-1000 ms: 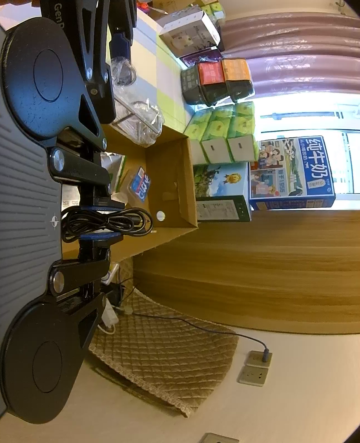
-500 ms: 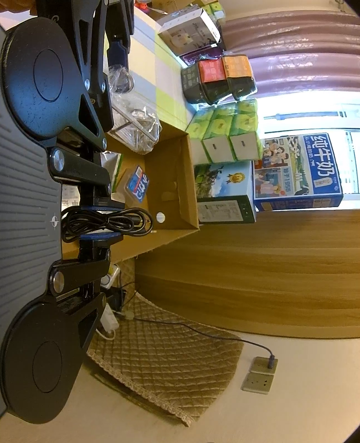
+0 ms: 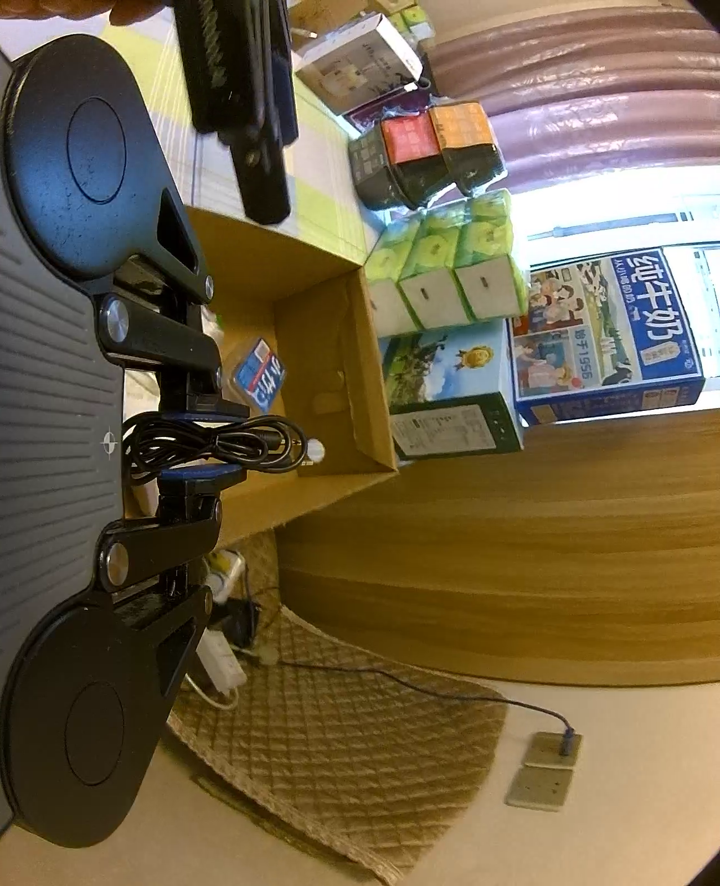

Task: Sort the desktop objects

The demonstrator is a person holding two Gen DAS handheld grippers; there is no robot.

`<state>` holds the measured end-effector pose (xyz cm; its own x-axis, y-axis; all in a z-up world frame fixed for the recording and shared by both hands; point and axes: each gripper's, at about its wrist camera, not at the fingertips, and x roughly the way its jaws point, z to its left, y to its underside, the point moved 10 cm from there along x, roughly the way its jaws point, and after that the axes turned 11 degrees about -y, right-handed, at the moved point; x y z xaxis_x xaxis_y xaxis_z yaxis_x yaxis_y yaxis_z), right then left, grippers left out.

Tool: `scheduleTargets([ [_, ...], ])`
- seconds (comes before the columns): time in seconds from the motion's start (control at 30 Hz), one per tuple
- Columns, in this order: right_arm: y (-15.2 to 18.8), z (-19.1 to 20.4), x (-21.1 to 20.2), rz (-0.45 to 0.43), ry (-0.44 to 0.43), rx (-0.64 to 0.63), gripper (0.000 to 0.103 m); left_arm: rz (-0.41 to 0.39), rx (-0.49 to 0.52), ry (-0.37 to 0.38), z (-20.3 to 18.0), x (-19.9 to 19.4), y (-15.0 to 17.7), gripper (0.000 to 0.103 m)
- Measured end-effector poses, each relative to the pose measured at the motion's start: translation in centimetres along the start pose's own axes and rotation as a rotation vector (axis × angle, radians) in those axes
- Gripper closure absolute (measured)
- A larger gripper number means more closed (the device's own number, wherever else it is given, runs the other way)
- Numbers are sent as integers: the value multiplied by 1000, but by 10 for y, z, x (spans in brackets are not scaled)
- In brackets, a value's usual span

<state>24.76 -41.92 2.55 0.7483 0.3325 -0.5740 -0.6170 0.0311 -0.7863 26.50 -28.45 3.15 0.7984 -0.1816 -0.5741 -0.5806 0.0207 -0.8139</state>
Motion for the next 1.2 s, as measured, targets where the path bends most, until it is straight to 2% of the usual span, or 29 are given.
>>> scheduleTargets([
  [0.1, -3, 7, 8, 9, -30, 8, 91, 6, -12, -20, 13, -3, 5, 23],
  [0.23, -16, 18, 21, -15, -94, 29, 89, 13, -25, -42, 27, -6, 15, 10],
  [0.27, -19, 17, 21, -25, -85, 42, 72, 14, -33, -45, 31, -7, 18, 6],
  [0.3, -22, 15, 20, -43, -76, 57, 38, 14, -39, -48, 35, -9, 20, 4],
  [0.33, -26, 13, 15, -77, -73, 70, 25, 12, -44, -54, 38, -11, 23, 3],
  [0.37, -28, 13, 11, -100, -80, 74, 20, 8, -48, -60, 41, -14, 25, 2],
  [0.53, -17, 8, -9, -106, -59, 92, 18, -14, -50, -115, 55, -29, 38, 2],
  [0.67, 1, 8, -33, -126, -44, 129, 3, 3, -52, -124, 57, -42, 49, 2],
  [0.7, 6, 9, -39, -132, -43, 140, 2, 5, -50, -130, 57, -47, 52, 2],
  [0.97, 47, 29, -79, -97, 1, 139, 2, 44, -29, -141, 52, -77, 74, 1],
  [1.2, 67, 43, -109, -76, 20, 109, 2, 87, -28, -142, 49, -102, 92, 1],
])
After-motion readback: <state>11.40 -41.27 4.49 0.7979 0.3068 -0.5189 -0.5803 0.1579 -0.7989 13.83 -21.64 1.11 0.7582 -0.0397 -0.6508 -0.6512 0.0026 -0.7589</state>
